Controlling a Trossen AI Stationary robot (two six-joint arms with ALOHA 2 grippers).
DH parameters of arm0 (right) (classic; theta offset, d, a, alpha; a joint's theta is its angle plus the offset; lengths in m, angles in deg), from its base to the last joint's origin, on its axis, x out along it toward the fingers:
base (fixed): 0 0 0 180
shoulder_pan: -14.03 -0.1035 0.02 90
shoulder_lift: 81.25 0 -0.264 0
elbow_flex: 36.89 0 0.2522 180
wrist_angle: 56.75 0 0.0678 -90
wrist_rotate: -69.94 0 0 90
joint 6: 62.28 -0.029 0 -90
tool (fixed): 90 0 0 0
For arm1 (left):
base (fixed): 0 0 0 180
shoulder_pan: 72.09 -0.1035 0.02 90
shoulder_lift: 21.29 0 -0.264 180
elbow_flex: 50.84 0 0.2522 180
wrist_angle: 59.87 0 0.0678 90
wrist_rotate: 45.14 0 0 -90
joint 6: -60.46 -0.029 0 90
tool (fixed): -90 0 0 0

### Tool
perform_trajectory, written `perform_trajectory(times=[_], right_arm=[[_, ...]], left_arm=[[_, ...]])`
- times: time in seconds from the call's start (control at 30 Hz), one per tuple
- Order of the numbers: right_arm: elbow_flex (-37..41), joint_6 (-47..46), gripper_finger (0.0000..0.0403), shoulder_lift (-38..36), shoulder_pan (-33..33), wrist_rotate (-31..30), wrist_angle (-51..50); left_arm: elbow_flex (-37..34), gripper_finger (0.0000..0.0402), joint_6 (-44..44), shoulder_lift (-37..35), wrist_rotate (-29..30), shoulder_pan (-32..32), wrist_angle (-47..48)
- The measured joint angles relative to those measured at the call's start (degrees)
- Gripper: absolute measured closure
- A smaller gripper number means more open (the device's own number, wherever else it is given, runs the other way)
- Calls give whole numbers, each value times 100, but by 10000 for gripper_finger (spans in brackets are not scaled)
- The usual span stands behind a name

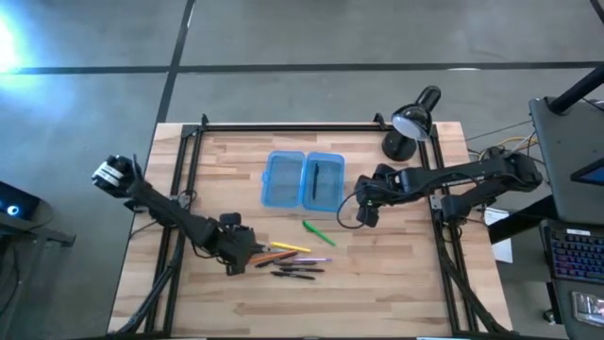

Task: Pick & place school supplies into a supply box
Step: Put the black scissors into the blue box

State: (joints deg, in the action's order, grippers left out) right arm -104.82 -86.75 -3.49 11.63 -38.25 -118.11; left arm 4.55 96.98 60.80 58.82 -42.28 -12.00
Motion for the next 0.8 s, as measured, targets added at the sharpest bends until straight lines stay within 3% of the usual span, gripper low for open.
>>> perform_trajectory(times=[0.5, 0.8], right_arm=[[53, 42, 107, 113, 0, 2, 54], [96, 39, 121, 115, -7, -262, 49]], left_arm=[[-116, 253, -346, 812, -197, -12, -444], [-116, 325, -652, 1091, -99, -12, -502]])
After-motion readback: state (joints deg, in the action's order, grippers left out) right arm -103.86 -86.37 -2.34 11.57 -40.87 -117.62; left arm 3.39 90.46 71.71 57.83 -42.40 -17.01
